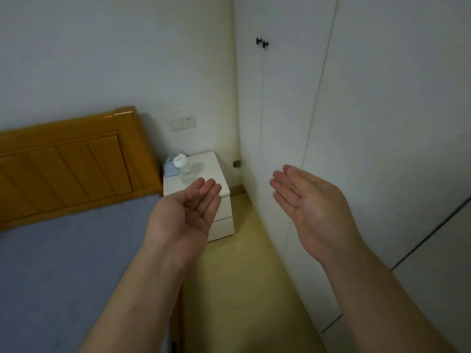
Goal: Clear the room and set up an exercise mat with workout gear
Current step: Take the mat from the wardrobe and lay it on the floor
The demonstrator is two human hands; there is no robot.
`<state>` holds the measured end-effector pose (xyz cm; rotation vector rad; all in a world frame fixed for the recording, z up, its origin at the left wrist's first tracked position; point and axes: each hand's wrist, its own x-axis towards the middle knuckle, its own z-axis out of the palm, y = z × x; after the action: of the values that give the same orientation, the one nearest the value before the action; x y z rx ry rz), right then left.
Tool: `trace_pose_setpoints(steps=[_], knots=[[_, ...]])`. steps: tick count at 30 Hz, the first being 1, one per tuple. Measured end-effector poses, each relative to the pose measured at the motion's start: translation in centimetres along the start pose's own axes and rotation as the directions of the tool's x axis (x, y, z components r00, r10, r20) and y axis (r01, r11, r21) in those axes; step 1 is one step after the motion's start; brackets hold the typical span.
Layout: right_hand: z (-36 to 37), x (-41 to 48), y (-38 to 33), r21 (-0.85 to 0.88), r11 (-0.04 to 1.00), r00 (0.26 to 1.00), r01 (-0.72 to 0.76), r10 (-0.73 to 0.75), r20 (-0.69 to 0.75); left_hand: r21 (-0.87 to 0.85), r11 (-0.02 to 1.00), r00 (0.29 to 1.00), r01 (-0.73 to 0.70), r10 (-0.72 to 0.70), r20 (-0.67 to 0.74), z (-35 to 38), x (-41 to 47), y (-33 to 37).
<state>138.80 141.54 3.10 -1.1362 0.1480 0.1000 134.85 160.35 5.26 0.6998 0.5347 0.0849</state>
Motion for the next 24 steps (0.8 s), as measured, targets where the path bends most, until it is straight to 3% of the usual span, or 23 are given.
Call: trace_pose_setpoints(steps=[6,10,14,17,18,21,24], knots=[[1.0,5.2,-3.5,-0.163,0.962,0.944,0.217,-0.249,-0.217,0.105,0.985,0.964,0.138,-0.158,0.213,6.4,7.9,1.2],[1.1,6.7,-4.5,-0.27,0.904,0.795,0.331,-0.421,-0.437,0.224,0.949,0.882,0.22,-0.292,0.37,10.2,12.8,1.1],[1.7,5.8,-6.2,-0.443,0.837,0.589,0.321,-0.543,-0.599,0.383,0.87,0.722,0.311,-0.478,0.5,14.0,15.7,0.6],[2.1,4.4,-7.4,-0.601,0.758,0.375,0.255,-0.65,-0.661,0.478,0.807,0.577,0.346,-0.585,0.57,16.4,17.1,-0.5],[2.2,3.4,-7.8,-0.646,0.727,0.28,0.234,-0.686,-0.671,0.523,0.767,0.498,0.372,-0.64,0.585,17.5,16.9,-1.2],[2.1,1.4,-9.1,-0.714,0.68,0.14,0.166,-0.733,-0.666,0.596,0.716,0.366,0.363,-0.698,0.615,19.0,16.0,-2.9],[1.9,-0.6,-9.9,-0.793,0.609,0.033,-0.004,-0.793,-0.609,0.677,0.685,0.216,0.271,-0.728,0.65,20.4,13.6,-4.2]])
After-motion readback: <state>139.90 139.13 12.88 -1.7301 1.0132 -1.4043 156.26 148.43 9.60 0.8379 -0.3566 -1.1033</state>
